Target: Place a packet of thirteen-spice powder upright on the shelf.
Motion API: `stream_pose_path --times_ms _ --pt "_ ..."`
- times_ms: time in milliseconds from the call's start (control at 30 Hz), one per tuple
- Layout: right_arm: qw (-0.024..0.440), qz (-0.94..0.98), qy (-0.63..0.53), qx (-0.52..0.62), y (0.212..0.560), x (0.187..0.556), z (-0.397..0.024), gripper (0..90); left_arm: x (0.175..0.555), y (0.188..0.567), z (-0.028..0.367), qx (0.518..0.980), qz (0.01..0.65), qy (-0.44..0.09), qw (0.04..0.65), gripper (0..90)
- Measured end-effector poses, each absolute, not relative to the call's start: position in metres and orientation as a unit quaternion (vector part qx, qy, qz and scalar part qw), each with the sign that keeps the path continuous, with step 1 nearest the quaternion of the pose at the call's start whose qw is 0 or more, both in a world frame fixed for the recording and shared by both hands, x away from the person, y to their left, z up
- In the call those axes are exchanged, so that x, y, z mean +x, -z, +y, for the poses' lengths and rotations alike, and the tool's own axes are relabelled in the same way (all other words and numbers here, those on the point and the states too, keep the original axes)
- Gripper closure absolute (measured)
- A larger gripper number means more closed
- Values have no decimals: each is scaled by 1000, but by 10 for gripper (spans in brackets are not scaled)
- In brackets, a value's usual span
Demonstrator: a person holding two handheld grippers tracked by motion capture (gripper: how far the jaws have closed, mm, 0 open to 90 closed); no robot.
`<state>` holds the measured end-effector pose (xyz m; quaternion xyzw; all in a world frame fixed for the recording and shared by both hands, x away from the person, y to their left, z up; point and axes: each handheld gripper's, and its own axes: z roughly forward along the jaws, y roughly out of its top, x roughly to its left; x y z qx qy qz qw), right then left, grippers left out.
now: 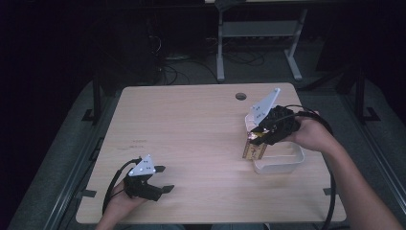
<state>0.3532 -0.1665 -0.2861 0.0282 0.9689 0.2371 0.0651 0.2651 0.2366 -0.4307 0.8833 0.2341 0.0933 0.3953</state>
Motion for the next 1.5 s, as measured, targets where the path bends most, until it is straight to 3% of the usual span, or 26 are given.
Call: stream_pose_path --times_ms 800,1500 --pt "38 978 -205 28 294 347 -208 667 267 432 238 883 238 -92 393 243" --pt "32 974 -215 59 336 349 -234 651 268 432 240 882 243 -93 393 242"
